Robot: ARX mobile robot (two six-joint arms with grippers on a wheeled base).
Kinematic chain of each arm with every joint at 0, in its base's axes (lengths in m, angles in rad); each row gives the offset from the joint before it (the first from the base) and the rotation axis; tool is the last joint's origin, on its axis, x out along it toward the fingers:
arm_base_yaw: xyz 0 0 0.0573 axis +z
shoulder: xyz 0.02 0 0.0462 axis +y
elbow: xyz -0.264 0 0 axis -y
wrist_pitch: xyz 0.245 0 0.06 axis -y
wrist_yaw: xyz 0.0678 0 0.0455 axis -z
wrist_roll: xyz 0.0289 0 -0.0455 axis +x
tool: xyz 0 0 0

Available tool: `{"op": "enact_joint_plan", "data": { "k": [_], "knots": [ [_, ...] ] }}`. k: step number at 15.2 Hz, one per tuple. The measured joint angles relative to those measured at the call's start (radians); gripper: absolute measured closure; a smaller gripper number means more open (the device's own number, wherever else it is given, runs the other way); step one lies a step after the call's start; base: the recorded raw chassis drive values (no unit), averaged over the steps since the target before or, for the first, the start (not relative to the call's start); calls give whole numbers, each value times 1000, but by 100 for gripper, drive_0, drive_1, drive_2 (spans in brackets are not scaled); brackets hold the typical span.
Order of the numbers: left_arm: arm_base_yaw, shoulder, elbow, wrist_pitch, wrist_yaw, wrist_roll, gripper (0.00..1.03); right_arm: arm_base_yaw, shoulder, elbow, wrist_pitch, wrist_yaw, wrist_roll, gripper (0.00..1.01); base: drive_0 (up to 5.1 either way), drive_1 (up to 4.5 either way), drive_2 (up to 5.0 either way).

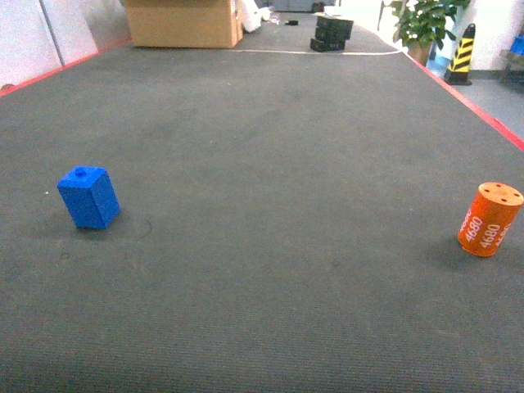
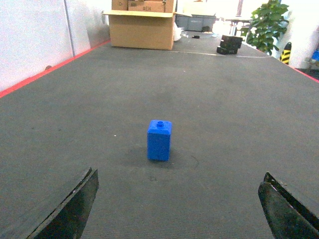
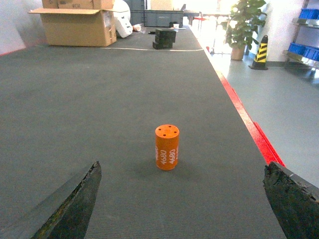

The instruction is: Sort blue parts and orange caps into right shelf containers

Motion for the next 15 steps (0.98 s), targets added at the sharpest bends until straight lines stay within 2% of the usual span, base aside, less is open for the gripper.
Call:
{"op": "enact_joint_plan", "data": {
  "k": [3,4,11,15],
  "knots": [
    [0,0,0,0,0,0,5,0,0,0,0,0,0,3,0,0,0],
    [0,0,0,0,0,0,11,0,0,0,0,0,0,3,0,0,0],
    [0,0,0,0,0,0,101,0,0,0,0,0,0,3,0,0,0],
    [0,0,0,0,0,0,101,0,0,0,0,0,0,3,0,0,0]
  ]
}}
